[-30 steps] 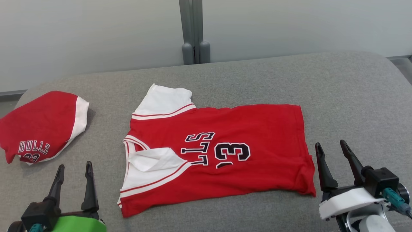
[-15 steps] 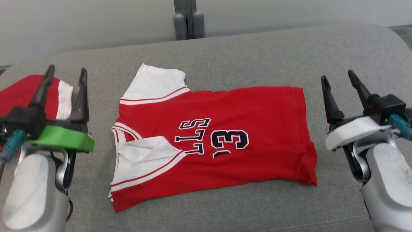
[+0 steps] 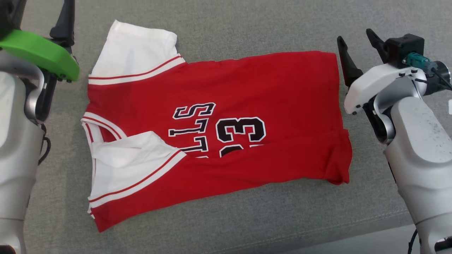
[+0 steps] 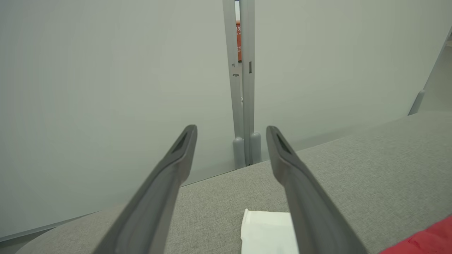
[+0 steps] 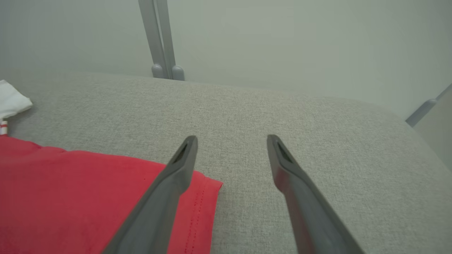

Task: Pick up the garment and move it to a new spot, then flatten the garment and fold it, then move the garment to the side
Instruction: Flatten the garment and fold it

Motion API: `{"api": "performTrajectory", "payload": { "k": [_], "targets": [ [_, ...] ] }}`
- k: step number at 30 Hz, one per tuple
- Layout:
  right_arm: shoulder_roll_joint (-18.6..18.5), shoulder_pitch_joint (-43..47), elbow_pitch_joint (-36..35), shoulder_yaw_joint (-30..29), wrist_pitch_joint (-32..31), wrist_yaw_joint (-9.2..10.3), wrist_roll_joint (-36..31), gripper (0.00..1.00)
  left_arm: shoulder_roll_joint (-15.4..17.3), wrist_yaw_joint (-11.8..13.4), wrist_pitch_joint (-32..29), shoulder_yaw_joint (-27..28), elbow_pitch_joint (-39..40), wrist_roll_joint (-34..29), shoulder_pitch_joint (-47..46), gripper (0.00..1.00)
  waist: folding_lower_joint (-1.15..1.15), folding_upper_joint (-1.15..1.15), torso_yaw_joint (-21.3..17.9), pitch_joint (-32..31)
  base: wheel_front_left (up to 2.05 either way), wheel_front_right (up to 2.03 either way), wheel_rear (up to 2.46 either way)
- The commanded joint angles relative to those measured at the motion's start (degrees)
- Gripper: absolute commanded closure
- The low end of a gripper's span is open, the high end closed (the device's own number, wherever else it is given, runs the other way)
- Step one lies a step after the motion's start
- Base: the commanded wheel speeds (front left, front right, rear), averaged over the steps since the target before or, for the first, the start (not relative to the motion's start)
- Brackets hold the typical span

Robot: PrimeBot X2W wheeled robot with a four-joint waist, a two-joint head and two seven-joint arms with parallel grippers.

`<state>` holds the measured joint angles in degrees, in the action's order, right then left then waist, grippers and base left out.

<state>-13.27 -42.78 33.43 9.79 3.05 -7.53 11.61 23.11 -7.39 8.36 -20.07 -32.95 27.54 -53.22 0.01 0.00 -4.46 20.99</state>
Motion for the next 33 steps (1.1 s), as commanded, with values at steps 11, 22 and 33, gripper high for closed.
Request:
{"api": "performTrajectory", "payload": {
  "k": [11,22,33],
  "targets": [
    [3.7,-8.8,9.9,7.0,-0.8,0.1,4.3,0.0,3.2,-0.2,-4.4,-14.3,-13.0,6.9,-11.4,0.0,-0.01,0.0,-5.4,11.2,0.0,0.0,0.0],
    [5.2,-12.5,13.7,14.6,0.1,0.1,8.1,0.0,4.9,-0.2,-5.8,-21.6,-21.0,13.6,-14.3,0.0,-0.01,0.0,-7.4,12.8,0.0,0.0,0.0],
    [3.1,-12.9,11.5,20.0,-0.7,0.12,13.0,1.0,3.3,-0.2,-5.6,-26.4,-25.4,17.8,-16.2,1.0,-0.01,0.0,-7.2,12.7,0.0,0.0,0.0]
  ]
}}
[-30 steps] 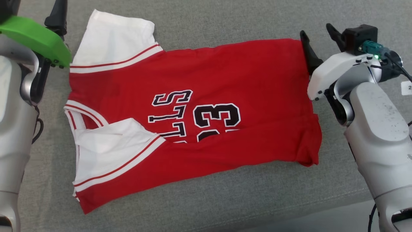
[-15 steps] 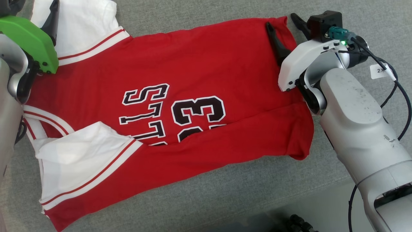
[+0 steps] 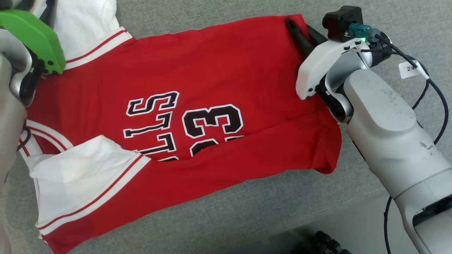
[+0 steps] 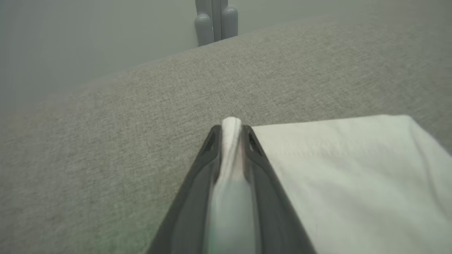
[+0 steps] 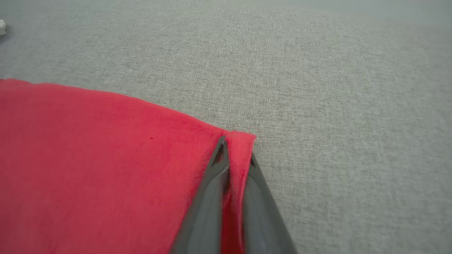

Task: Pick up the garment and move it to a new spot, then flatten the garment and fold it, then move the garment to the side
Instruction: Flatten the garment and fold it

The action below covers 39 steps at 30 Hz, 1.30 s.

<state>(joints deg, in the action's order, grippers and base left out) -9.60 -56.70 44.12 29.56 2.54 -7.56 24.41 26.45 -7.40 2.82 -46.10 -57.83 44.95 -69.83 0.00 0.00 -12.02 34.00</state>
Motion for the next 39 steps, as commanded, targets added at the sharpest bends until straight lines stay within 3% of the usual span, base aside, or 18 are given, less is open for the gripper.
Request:
{"api": "performTrajectory", "payload": {
  "k": [1,11,20,29,39],
  "targets": [
    [-1.2,0.9,0.5,0.3,0.2,0.16,0.4,1.0,0.1,-0.1,1.0,-0.3,-0.4,0.9,0.0,1.0,0.0,0.0,0.8,-0.5,0.0,0.0,0.0],
    [-3.5,1.0,0.2,-1.8,7.4,0.15,-1.3,1.0,-0.9,0.0,10.4,-1.2,4.4,6.2,-0.5,1.0,0.0,0.0,5.9,-5.2,0.0,0.0,0.0],
    [-6.4,6.0,0.3,-3.1,10.2,0.15,-1.3,1.0,-0.3,0.0,12.4,-1.2,14.6,9.9,6.3,1.0,0.0,0.0,10.0,-8.6,0.0,0.0,0.0],
    [-9.8,13.0,-2.7,-6.9,12.1,0.15,-1.4,1.0,-1.1,1.5,12.4,8.7,30.2,4.8,21.4,1.0,0.0,0.0,12.5,-11.1,0.0,0.0,0.0],
    [-9.9,22.4,-10.1,-12.2,12.7,0.14,-3.0,1.0,-3.9,4.3,12.4,16.9,42.2,-1.9,39.8,1.0,0.0,0.0,13.8,-13.7,0.0,0.0,0.0]
  ]
}}
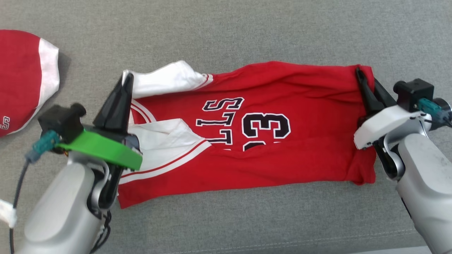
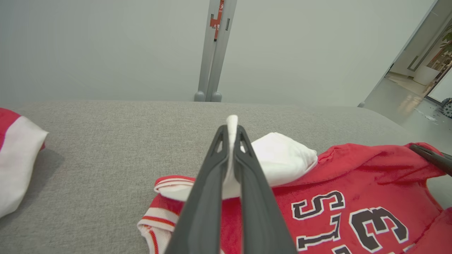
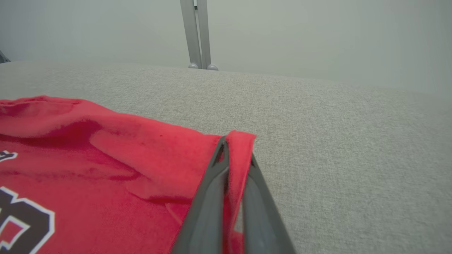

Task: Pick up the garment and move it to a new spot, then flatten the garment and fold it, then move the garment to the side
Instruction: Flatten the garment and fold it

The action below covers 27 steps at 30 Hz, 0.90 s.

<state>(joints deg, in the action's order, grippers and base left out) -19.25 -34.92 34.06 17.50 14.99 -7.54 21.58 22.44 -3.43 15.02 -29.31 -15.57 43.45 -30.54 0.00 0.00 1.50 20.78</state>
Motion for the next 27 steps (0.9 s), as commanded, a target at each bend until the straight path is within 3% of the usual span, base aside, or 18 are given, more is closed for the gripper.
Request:
{"api": "performTrajectory", "payload": {
  "k": [1,9,16,17,18,19,27],
  "targets": [
    [-0.1,1.9,-1.1,-0.9,0.2,0.12,-0.4,1.0,-0.2,0.5,0.2,0.9,0.8,-0.9,2.1,1.0,0.0,0.0,0.3,-0.7,0.0,0.0,0.0],
    [1.6,12.9,-9.5,-8.0,0.2,0.12,-2.0,1.0,-5.1,0.5,0.2,7.2,3.1,-3.6,13.8,1.0,0.0,0.0,1.1,-2.5,0.0,0.0,0.0],
    [3.6,19.9,-11.8,-11.2,0.2,0.12,-2.8,0.99,-10.2,-0.8,0.2,11.2,0.7,-6.4,19.9,1.0,0.0,0.0,1.3,-3.8,0.0,0.0,0.0],
    [4.0,20.4,-12.2,-11.5,0.2,0.12,-2.9,0.38,-10.8,-1.1,0.2,11.8,0.2,-7.1,20.2,0.93,0.0,0.0,1.2,-4.0,0.0,0.0,0.0],
    [4.3,20.9,-12.3,-11.6,0.2,0.12,-2.4,0.0,-11.0,-1.1,0.2,12.5,-0.1,-7.9,20.2,0.07,0.0,0.0,1.2,-4.1,0.0,0.0,0.0],
    [4.6,21.2,-12.8,-11.8,0.2,0.12,-2.1,0.0,-11.5,-1.2,0.2,13.4,-0.3,-8.7,20.3,0.0,0.0,0.0,1.1,-4.2,0.0,0.0,0.0],
    [5.2,22.1,-19.2,-13.3,0.2,0.12,-1.7,0.0,-15.6,-2.6,0.2,21.4,1.9,-15.7,21.6,0.0,0.0,0.0,0.8,-5.2,0.0,0.0,0.0]
  ]
}}
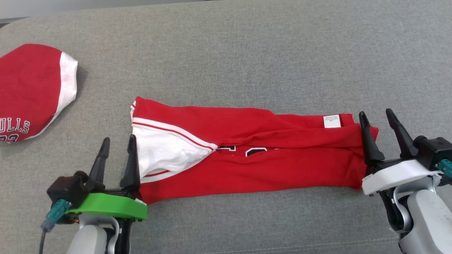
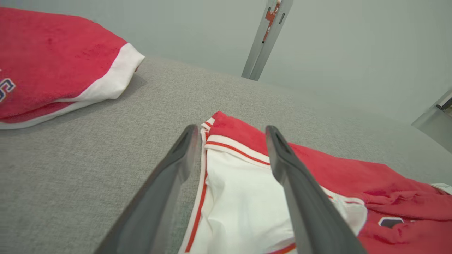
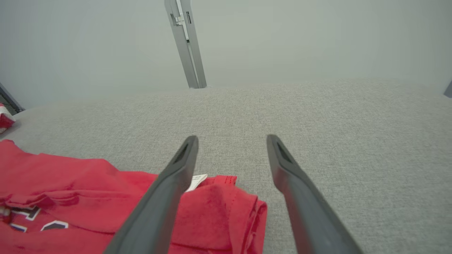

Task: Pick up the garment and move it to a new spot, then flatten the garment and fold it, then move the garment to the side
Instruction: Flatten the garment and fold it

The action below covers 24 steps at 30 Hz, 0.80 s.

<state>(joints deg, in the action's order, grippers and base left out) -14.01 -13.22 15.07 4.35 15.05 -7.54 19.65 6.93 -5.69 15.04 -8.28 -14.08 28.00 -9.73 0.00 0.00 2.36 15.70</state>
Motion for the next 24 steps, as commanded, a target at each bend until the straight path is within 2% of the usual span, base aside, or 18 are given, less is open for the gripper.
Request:
{"api": "performTrajectory", "payload": {
  "k": [1,5,10,19,20,21,22,23,24],
  "targets": [
    [-0.1,0.4,-0.3,-0.3,0.2,0.12,0.3,0.0,-0.3,-0.4,0.2,1.1,0.7,-0.9,0.9,0.0,0.0,0.0,0.0,-0.1,0.0,0.0,0.0],
    [0.4,-0.8,2.5,-1.0,0.2,0.12,-0.9,0.0,-1.8,-0.8,0.2,5.1,3.5,-6.2,1.5,0.0,0.0,0.0,0.3,-0.5,0.0,0.0,0.0],
    [1.5,-2.6,10.2,-0.6,0.0,0.12,-0.4,0.0,-3.3,-1.1,0.2,9.2,7.0,-11.6,2.5,0.0,0.0,0.0,1.5,-0.6,0.0,0.0,0.0],
    [3.8,-4.8,22.5,0.3,-0.2,0.12,2.8,0.0,-4.0,-1.4,0.2,12.3,8.0,-14.7,3.6,0.0,0.0,0.0,2.7,-0.7,0.0,0.0,0.0],
    [4.1,-4.7,23.3,0.7,-0.3,0.12,3.4,0.09,-4.0,-1.4,0.2,12.3,7.9,-14.6,3.7,0.0,0.0,0.0,2.7,-0.8,0.0,0.0,0.0],
    [4.4,-4.8,23.9,1.2,-0.3,0.1,3.8,0.38,-4.0,-1.5,0.2,12.3,7.8,-14.5,3.7,0.0,0.0,0.0,2.8,-0.8,0.0,0.0,0.0],
    [4.8,-4.8,24.6,2.0,-0.4,0.07,4.5,0.78,-4.0,-1.5,0.2,12.4,7.7,-14.3,3.7,0.0,0.0,0.0,2.8,-0.9,0.0,0.0,0.0],
    [5.2,-4.8,25.0,2.7,-0.4,0.06,5.1,1.0,-4.0,-1.5,0.2,12.5,7.7,-14.2,3.8,0.0,0.0,0.0,2.8,-1.0,0.0,0.0,0.0],
    [5.4,-5.0,25.3,3.1,-0.3,0.06,5.7,1.0,-4.0,-1.4,0.2,12.5,7.7,-14.3,3.9,0.0,0.0,0.0,2.8,-1.1,0.0,0.0,0.0]
  ]
}}
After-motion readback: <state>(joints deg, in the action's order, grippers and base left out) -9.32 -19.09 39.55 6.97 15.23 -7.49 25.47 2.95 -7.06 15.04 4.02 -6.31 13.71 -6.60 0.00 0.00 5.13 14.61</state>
